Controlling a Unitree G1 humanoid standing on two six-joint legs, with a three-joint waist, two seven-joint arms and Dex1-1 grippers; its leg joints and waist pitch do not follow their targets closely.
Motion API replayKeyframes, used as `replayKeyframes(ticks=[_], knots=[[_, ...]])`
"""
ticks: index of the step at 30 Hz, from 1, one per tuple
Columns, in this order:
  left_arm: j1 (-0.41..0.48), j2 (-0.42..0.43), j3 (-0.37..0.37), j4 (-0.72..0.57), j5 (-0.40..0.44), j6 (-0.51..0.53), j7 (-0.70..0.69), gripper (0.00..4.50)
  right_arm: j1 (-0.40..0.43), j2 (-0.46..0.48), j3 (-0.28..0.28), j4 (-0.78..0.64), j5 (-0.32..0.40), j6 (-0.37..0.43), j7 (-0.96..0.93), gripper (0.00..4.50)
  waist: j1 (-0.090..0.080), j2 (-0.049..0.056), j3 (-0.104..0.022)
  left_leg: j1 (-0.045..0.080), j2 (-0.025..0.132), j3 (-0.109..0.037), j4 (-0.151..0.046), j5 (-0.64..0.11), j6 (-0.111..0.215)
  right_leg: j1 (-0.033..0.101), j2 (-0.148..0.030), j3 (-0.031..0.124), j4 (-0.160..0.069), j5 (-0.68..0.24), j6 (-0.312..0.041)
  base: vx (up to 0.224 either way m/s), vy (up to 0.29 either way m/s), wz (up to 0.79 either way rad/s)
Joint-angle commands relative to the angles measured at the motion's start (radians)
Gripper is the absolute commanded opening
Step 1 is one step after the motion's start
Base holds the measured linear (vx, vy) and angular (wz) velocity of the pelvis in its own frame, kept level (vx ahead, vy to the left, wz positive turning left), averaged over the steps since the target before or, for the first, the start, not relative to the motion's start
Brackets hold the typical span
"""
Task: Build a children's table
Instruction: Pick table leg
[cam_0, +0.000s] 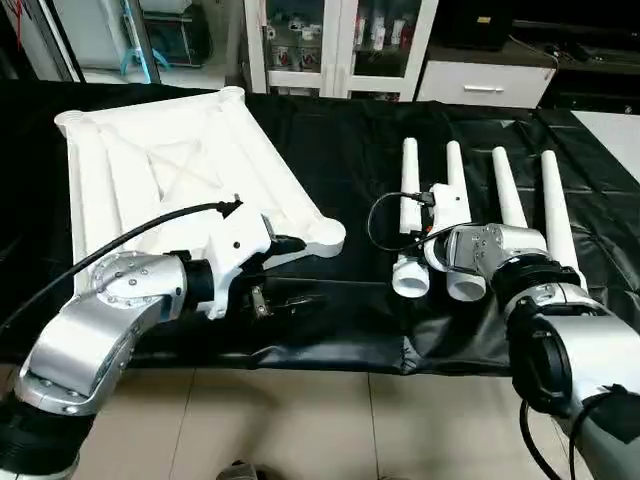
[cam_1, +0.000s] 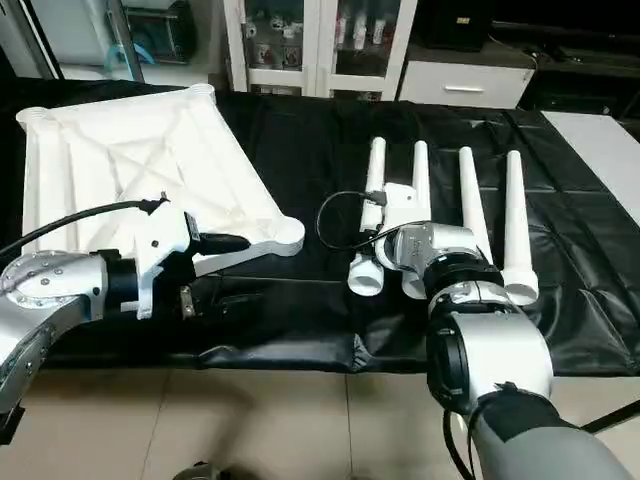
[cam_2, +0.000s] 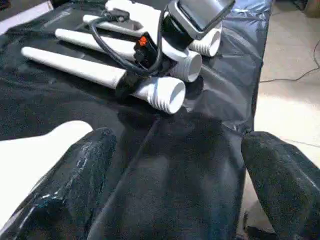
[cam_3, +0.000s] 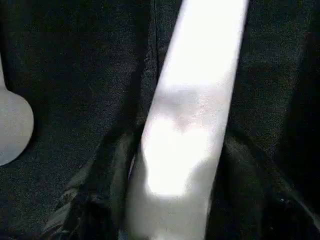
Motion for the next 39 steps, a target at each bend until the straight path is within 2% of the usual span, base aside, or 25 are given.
replayKeyframes(ticks=[1,4,5,7,8,9,11,12,15,17,18,21,24,26,28,29,30,31,33,34,35,37,39], knots=[[-0.008,-0.004,0.005,-0.002,-0.007,0.005,0.014,4.5,-0.002,-0.015,-0.013,0.025,0.003,0.003,-0.027,2.3,-0.001,0.002,-0.067,0.023,0.038,-0.001,-0.07,-0.103,-0.041,0.034,-0.065,0.037,-0.06,0.009,-0.245,0.0,0.0,0.0],[-0.011,-0.009,0.01,0.009,-0.007,0.001,0.023,4.5,-0.006,-0.022,-0.037,0.026,0.022,-0.002,-0.034,2.11,-0.002,-0.001,-0.067,0.023,0.039,-0.001,-0.071,-0.111,-0.05,0.035,-0.065,0.037,-0.06,0.01,-0.24,0.0,0.0,0.0],[-0.012,-0.009,0.015,0.008,-0.011,0.003,0.027,4.5,-0.009,-0.026,-0.038,0.025,0.022,-0.007,-0.027,2.03,-0.003,0.012,-0.067,0.025,0.037,-0.001,-0.071,-0.116,-0.057,0.033,-0.062,0.035,-0.061,0.017,-0.238,0.0,0.0,0.0],[-0.012,-0.031,0.026,0.023,-0.026,0.004,0.04,4.5,-0.01,-0.036,-0.051,0.022,0.031,-0.006,-0.024,1.97,-0.002,0.001,-0.068,0.023,0.037,0.0,-0.069,-0.112,-0.055,0.037,-0.064,0.037,-0.059,0.033,-0.245,0.0,0.0,0.0],[-0.013,-0.039,0.029,0.029,-0.028,0.004,0.046,4.5,-0.009,-0.04,-0.058,0.021,0.034,-0.004,-0.027,1.95,-0.002,-0.01,-0.068,0.023,0.037,0.002,-0.069,-0.108,-0.05,0.037,-0.063,0.037,-0.062,0.033,-0.246,0.0,0.0,0.0],[-0.015,-0.044,0.03,0.033,-0.027,0.004,0.05,4.5,-0.009,-0.042,-0.062,0.02,0.035,-0.003,-0.028,1.93,0.0,-0.005,-0.069,0.022,0.038,0.002,-0.068,-0.095,-0.046,0.038,-0.065,0.037,-0.059,0.039,-0.248,0.0,0.0,0.0],[-0.025,-0.053,0.038,0.054,-0.008,-0.008,0.077,4.5,-0.009,-0.044,-0.069,0.008,0.041,-0.003,-0.011,1.9,0.0,-0.006,-0.07,0.02,0.037,0.002,-0.067,-0.078,-0.039,0.039,-0.064,0.036,-0.057,0.051,-0.244,0.0,0.0,0.0],[-0.027,-0.062,0.046,0.062,-0.004,-0.011,0.092,4.5,-0.008,-0.043,-0.076,0.0,0.048,-0.003,-0.001,1.89,-0.003,0.001,-0.07,0.021,0.036,0.002,-0.066,-0.077,-0.039,0.038,-0.062,0.036,-0.058,0.065,-0.244,0.0,0.0,0.0],[-0.033,-0.096,0.066,0.077,-0.018,-0.007,0.13,4.5,-0.007,-0.052,-0.104,-0.024,0.079,0.002,0.024,1.89,-0.002,-0.005,-0.072,0.021,0.038,0.002,-0.065,-0.066,-0.028,0.042,-0.063,0.036,-0.056,0.093,-0.256,0.0,0.0,0.0],[-0.041,-0.113,0.077,0.08,-0.026,0.0,0.148,4.5,-0.012,-0.056,-0.123,-0.037,0.102,0.014,0.046,1.88,-0.001,-0.004,-0.072,0.02,0.038,0.002,-0.064,-0.063,-0.02,0.043,-0.063,0.036,-0.055,0.101,-0.261,0.0,0.0,0.0],[-0.048,-0.129,0.089,0.087,-0.033,0.003,0.167,4.5,-0.012,-0.058,-0.119,-0.056,0.106,0.014,0.078,1.87,0.0,0.003,-0.071,0.02,0.039,0.001,-0.064,-0.062,-0.018,0.043,-0.064,0.036,-0.054,0.1,-0.264,0.0,0.0,0.0],[-0.082,-0.179,0.13,0.123,-0.044,0.019,0.235,4.5,-0.015,-0.064,-0.134,-0.114,0.141,0.016,0.159,1.87,-0.001,-0.003,-0.072,0.02,0.039,0.002,-0.063,-0.068,-0.009,0.046,-0.063,0.036,-0.056,0.11,-0.271,0.0,0.0,0.0],[-0.117,-0.217,0.16,0.156,-0.05,0.028,0.289,4.5,-0.003,-0.065,-0.14,-0.161,0.164,0.0,0.239,1.87,0.003,-0.003,-0.072,0.021,0.04,0.001,-0.063,-0.064,0.001,0.046,-0.064,0.035,-0.057,0.113,-0.275,0.0,0.0,0.0],[-0.175,-0.285,0.21,0.196,-0.078,0.073,0.375,4.5,0.063,-0.061,-0.143,-0.297,0.225,-0.03,0.383,1.87,0.01,-0.003,-0.072,0.023,0.04,0.004,-0.061,-0.07,0.013,0.046,-0.063,0.036,-0.059,0.121,-0.276,0.0,0.0,0.0],[-0.228,-0.337,0.25,0.22,-0.102,0.112,0.442,4.5,0.146,-0.066,-0.136,-0.448,0.296,0.02,0.507,1.87,0.021,-0.007,-0.077,0.023,0.044,0.001,-0.059,-0.036,0.032,0.053,-0.066,0.036,-0.055,0.182,-0.273,0.0,0.0,0.0],[-0.24,-0.346,0.257,0.223,-0.104,0.12,0.454,4.5,0.169,-0.068,-0.134,-0.49,0.314,0.04,0.533,1.86,0.029,-0.02,-0.079,0.021,0.044,0.0,-0.057,-0.004,0.056,0.053,-0.067,0.034,-0.052,0.211,-0.279,0.0,0.0,0.0],[-0.24,-0.346,0.257,0.223,-0.104,0.12,0.454,4.5,0.169,-0.068,-0.134,-0.49,0.314,0.04,0.533,1.86,0.029,-0.02,-0.079,0.021,0.044,0.0,-0.057,-0.004,0.056,0.053,-0.067,0.034,-0.052,0.211,-0.279,0.0,0.0,0.0],[-0.261,-0.371,0.279,0.224,-0.133,0.141,0.475,4.5,0.206,-0.071,-0.13,-0.552,0.344,0.081,0.567,1.86,0.033,-0.018,-0.078,0.021,0.043,0.0,-0.057,-0.004,0.063,0.051,-0.069,0.034,-0.053,0.188,-0.287,0.0,0.0,0.0],[-0.298,-0.414,0.33,0.216,-0.209,0.185,0.507,4.5,0.272,-0.076,-0.114,-0.672,0.398,0.152,0.607,1.86,0.04,-0.012,-0.075,0.021,0.044,-0.002,-0.058,-0.007,0.059,0.052,-0.071,0.035,-0.055,0.163,-0.292,0.0,0.0,0.0],[-0.298,-0.414,0.33,0.216,-0.209,0.185,0.507,4.5,0.272,-0.076,-0.114,-0.672,0.398,0.152,0.607,1.86,0.042,-0.013,-0.075,0.023,0.044,-0.001,-0.058,-0.011,0.057,0.05,-0.07,0.034,-0.058,0.156,-0.293,0.0,0.0,0.0],[-0.332,-0.447,0.373,0.212,-0.274,0.225,0.529,4.5,0.326,-0.077,-0.104,-0.775,0.442,0.207,0.633,1.86,0.042,-0.017,-0.073,0.022,0.044,-0.001,-0.061,-0.026,0.049,0.05,-0.07,0.034,-0.06,0.13,-0.292,0.0,0.0,0.0],[-0.364,-0.47,0.403,0.212,-0.322,0.265,0.539,4.5,0.374,-0.076,-0.097,-0.871,0.481,0.245,0.645,1.86,0.046,-0.011,-0.072,0.023,0.044,-0.003,-0.061,-0.036,0.04,0.051,-0.072,0.034,-0.062,0.111,-0.29,0.0,0.0,0.0],[-0.381,-0.477,0.413,0.213,-0.341,0.286,0.544,4.5,0.396,-0.073,-0.098,-0.92,0.503,0.266,0.648,1.86,0.05,-0.016,-0.07,0.025,0.044,-0.004,-0.064,-0.055,0.029,0.047,-0.073,0.034,-0.068,0.067,-0.274,0.0,0.0,0.0]])
